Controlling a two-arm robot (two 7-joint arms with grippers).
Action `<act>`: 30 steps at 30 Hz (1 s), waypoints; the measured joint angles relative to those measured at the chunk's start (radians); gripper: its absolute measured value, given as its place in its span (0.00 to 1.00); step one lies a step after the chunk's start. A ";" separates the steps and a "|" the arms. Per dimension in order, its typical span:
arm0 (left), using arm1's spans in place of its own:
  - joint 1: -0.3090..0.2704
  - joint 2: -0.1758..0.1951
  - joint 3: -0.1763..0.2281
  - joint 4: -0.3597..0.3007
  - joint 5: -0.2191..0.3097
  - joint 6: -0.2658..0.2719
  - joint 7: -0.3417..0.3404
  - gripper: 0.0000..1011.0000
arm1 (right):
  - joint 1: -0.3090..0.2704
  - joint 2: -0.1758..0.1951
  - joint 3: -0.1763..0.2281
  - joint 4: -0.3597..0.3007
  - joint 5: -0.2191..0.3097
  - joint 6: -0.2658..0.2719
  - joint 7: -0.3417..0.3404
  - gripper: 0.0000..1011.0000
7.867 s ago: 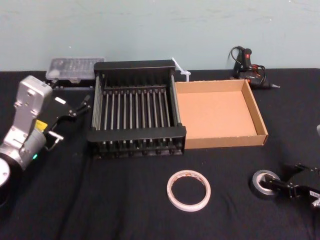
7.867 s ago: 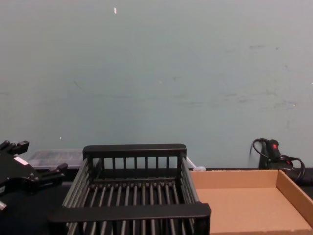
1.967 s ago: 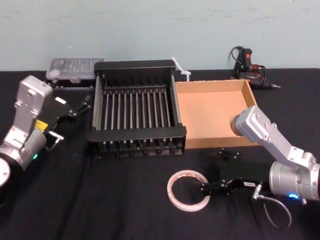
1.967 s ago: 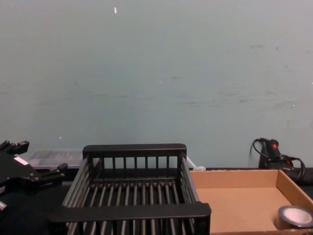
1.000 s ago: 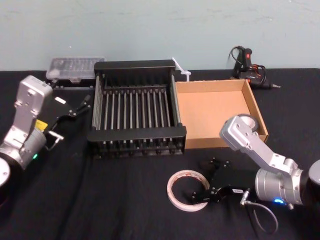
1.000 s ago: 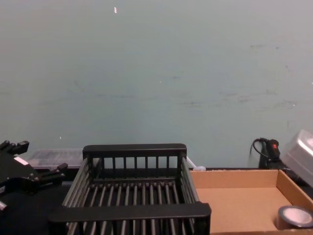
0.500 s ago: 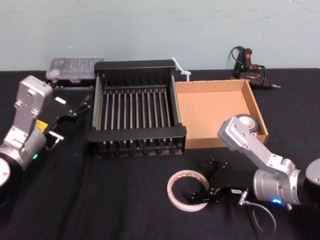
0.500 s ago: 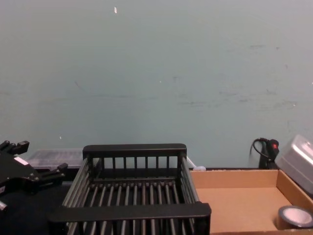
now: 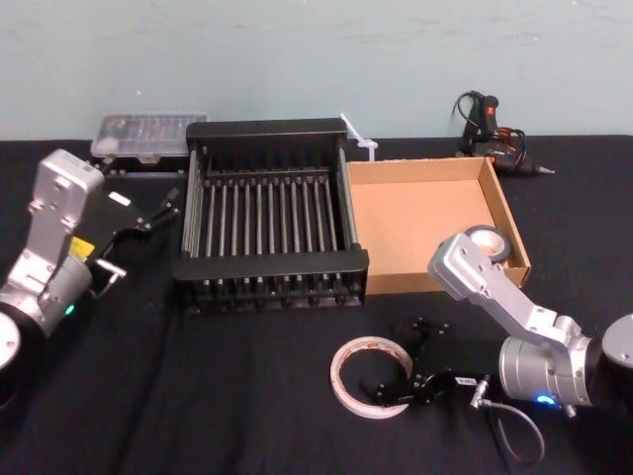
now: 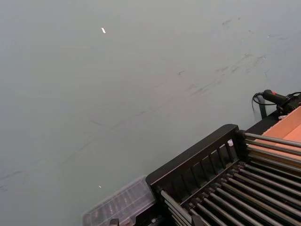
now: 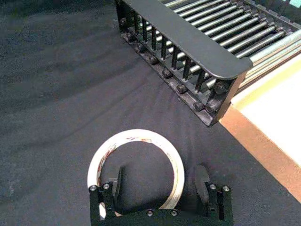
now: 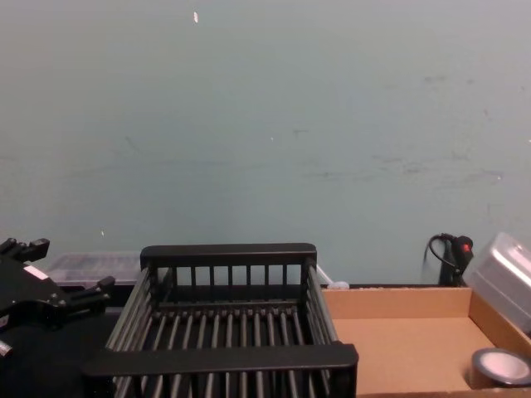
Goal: Pick up the white tape and place it into the black box , Pick up the silver tape and place it into the brown box.
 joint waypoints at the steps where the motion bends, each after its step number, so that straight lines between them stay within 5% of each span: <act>1: 0.000 0.000 0.000 0.000 0.000 0.000 0.000 0.99 | 0.000 0.000 0.000 0.000 0.000 0.000 0.000 0.99; 16: 0.000 0.000 0.000 0.000 0.000 0.000 0.000 0.99 | -0.001 0.001 0.000 0.000 0.000 -0.001 0.000 0.98; 30: 0.000 0.000 0.000 0.000 0.000 0.000 0.000 0.99 | -0.001 0.001 0.001 -0.001 0.001 -0.001 0.000 0.61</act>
